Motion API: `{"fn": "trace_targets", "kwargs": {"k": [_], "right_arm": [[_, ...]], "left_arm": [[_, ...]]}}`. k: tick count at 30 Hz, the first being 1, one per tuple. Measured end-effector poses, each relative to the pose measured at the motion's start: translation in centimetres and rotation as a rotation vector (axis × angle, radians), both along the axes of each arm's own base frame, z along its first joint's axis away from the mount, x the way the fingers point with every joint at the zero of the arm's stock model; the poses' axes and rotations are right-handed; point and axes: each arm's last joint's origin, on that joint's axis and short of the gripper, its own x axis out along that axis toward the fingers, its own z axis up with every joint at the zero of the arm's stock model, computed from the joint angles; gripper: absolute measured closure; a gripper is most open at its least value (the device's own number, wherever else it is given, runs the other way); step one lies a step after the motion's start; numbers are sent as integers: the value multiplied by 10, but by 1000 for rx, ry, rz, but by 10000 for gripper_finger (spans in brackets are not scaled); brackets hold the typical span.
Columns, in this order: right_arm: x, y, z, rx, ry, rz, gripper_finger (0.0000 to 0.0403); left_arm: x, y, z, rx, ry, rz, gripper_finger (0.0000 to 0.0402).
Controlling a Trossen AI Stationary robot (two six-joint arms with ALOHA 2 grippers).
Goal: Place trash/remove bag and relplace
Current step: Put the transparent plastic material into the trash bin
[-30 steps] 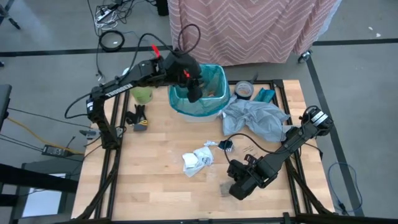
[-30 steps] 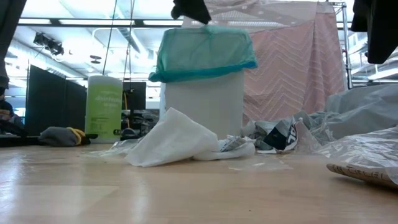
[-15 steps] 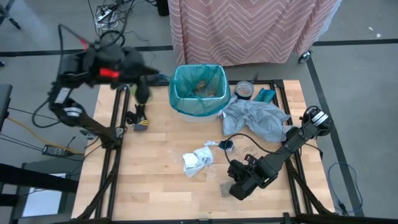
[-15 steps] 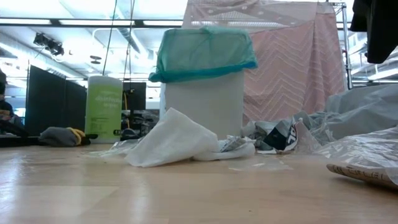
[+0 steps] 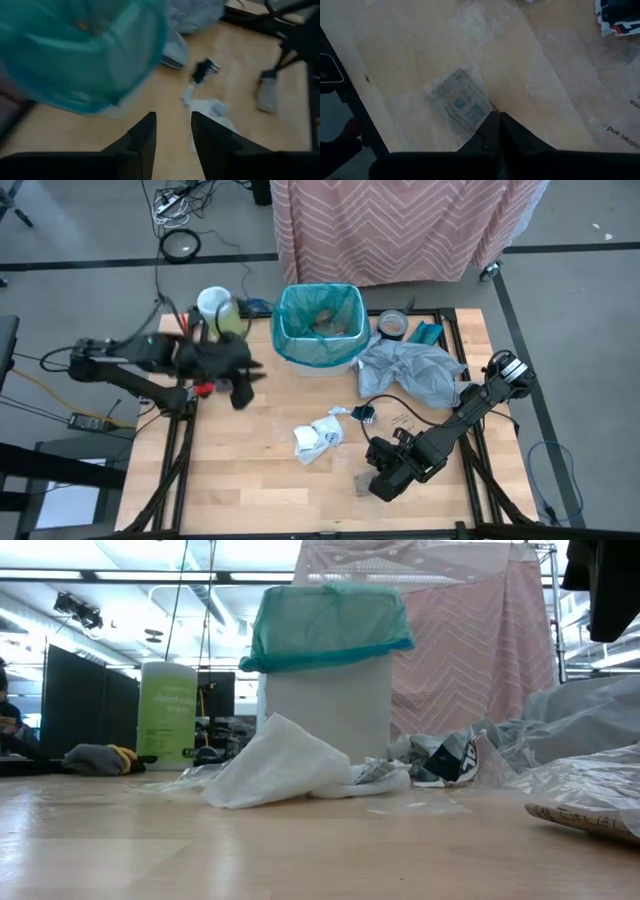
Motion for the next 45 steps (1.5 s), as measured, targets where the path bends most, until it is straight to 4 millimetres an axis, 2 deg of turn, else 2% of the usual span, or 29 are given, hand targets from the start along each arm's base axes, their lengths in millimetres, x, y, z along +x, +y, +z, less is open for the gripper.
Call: {"fn": "trace_targets", "kwargs": {"k": [5,12,19,24,29,34,37,45], "right_arm": [[0,0,0,11,5,-8,401],[0,1,0,17,1,-13,399],[2,2,1,47,-4,-10,402],[1,3,0,69,12,-2,398],[1,3,0,73,14,0,399],[1,3,0,80,23,11,397],[1,4,0,92,25,14,394],[2,5,1,113,24,20,395]], "left_arm": [[12,-18,-59,-7,34,-61,270],[18,-36,-122,-35,33,-115,270],[18,-47,-174,-63,-62,-140,270],[17,-47,-208,-52,-38,-135,270],[18,-47,-229,-4,26,-159,270],[23,-51,-246,63,65,-278,265],[29,-54,-251,61,53,-333,258],[35,-56,-268,111,97,-353,242]]}}
